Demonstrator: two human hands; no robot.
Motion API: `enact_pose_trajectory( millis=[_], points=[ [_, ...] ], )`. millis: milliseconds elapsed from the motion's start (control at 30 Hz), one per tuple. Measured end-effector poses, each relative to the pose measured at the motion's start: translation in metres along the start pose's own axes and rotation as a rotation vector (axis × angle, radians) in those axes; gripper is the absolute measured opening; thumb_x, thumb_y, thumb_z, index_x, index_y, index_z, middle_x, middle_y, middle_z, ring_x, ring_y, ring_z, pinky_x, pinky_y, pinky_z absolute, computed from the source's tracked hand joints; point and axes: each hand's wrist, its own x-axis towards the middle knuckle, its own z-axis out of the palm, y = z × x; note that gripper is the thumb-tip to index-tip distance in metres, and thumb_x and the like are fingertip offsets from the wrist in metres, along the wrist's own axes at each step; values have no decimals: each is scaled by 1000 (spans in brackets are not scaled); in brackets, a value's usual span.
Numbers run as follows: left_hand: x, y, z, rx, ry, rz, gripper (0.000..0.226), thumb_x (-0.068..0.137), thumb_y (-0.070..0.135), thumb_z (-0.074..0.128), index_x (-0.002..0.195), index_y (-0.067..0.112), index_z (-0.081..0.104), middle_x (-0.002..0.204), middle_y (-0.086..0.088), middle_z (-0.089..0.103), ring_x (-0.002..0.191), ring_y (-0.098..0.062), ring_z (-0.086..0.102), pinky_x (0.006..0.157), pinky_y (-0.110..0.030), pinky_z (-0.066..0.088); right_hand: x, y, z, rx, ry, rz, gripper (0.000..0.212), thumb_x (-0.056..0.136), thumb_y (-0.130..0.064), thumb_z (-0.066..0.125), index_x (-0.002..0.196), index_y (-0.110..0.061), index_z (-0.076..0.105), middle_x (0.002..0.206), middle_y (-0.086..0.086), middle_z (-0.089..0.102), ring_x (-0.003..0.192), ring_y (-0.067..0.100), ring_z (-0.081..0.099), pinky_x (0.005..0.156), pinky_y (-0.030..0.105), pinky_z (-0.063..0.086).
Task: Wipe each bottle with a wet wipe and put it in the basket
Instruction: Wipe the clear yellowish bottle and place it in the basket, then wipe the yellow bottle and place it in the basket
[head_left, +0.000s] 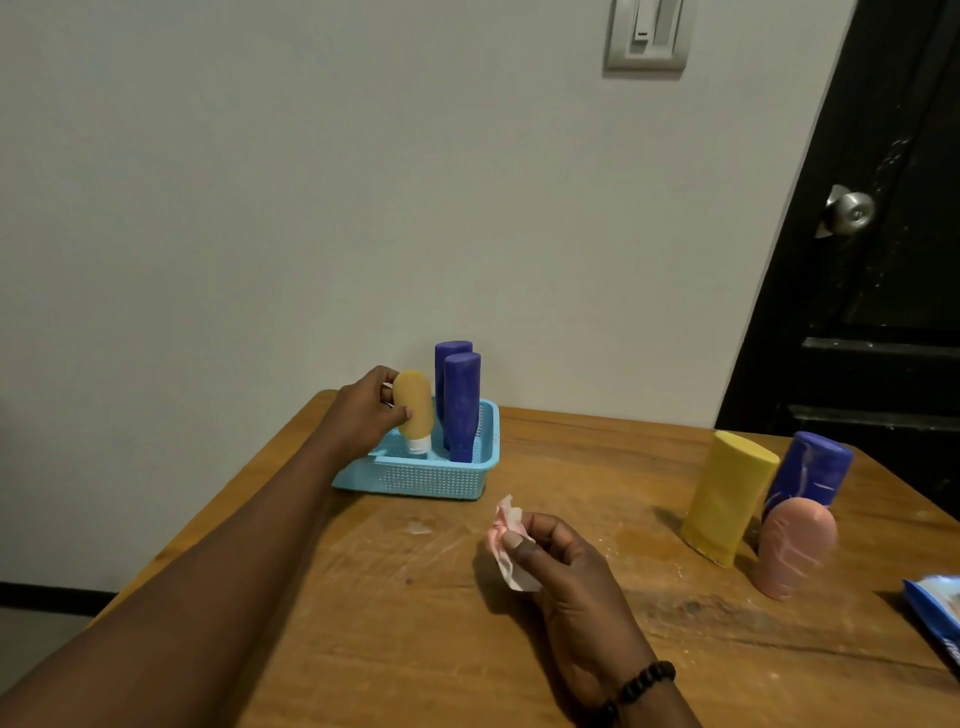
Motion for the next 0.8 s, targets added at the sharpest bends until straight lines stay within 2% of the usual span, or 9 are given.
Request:
enact_pose_trajectory(
  millis=[200,367,467,567,633,700,800],
  points=[
    [3,-4,3,83,-87,23,51,90,16,72,135,18,48,113,-2,60,94,-18,58,67,-21,42,3,-2,-4,37,13,-1,27,73,-15,76,100,-11,75,103,11,74,93,26,68,81,37,56],
    [3,-4,4,103,-119,35,58,87,9,72,137,20,45,129,-13,60,97,-25,61,79,-32,46,2,-1,-4,55,21,19,33,70,-16,77,102,-10,74,105,12,74,99,28,68,82,37,56],
    [2,-3,5,102,-124,32,65,85,10,75,139,19,42,134,-13,58,100,-23,59,80,-32,46,1,-3,-5,62,20,19,32,71,-14,77,102,-9,74,104,11,74,98,28,68,80,37,57],
    [3,-4,6,94,-118,22,70,84,14,78,142,18,39,139,-12,55,103,-19,54,85,-32,46,2,-3,-6,65,15,33,29,74,-12,75,102,-10,74,103,10,74,101,30,68,85,42,57],
    [2,-5,7,65,-28,41,67,85,18,77,141,17,41,137,-9,55,107,-17,53,85,-30,45,3,-4,-7,65,18,35,29,74,-13,75,102,-11,74,105,10,74,103,31,67,89,45,56],
    [-4,-2,8,0,202,107,48,88,18,74,129,14,49,127,-7,57,108,-18,56,83,-29,47,3,-4,-6,82,18,33,31,72,-14,74,103,-11,74,106,12,73,104,32,67,94,51,53],
    [-27,11,11,-98,592,254,17,93,13,66,101,13,51,97,-6,57,85,-20,56,73,-35,53,3,-6,-4,143,23,26,32,71,-15,74,103,-9,73,108,16,72,99,33,65,95,56,48]
  ],
)
